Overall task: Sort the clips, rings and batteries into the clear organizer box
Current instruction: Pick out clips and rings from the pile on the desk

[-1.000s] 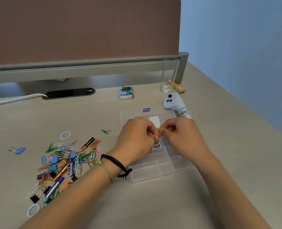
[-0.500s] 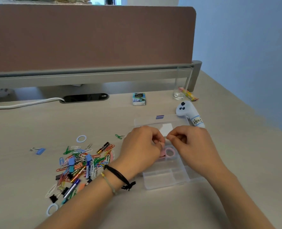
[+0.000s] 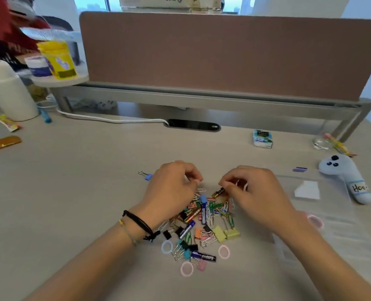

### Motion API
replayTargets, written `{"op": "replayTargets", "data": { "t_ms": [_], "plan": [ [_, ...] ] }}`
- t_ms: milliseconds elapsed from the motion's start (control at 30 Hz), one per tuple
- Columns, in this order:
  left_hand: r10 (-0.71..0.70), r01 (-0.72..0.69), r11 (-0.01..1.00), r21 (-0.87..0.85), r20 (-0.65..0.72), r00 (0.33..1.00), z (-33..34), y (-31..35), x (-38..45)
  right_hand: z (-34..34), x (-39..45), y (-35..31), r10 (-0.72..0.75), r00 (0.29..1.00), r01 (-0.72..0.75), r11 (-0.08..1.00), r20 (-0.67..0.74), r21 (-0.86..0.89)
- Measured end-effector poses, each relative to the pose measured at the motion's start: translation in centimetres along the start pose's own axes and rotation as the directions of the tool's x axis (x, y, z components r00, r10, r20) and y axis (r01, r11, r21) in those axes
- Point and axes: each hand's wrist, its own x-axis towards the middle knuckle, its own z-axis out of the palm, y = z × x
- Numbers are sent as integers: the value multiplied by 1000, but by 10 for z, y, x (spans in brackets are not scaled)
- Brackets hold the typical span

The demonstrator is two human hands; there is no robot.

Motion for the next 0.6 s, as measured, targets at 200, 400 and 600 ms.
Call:
{"op": "replayTargets", "data": {
  "t_ms": [200, 400, 600],
  "plan": [
    [-19, 18, 1000, -21, -27, 999, -11, -25, -6, 51, 55, -14, 22, 1000, -22, 995, -4, -93],
    [-56, 54, 995, -79, -29, 998, -17, -35, -7, 74, 78, -10, 78, 996, -72, 986, 37, -152],
    [-54, 51, 994, -94, -31, 998, -20, -36, -8, 76, 83, -12, 124, 991, -119, 987, 41, -108]
  ]
}}
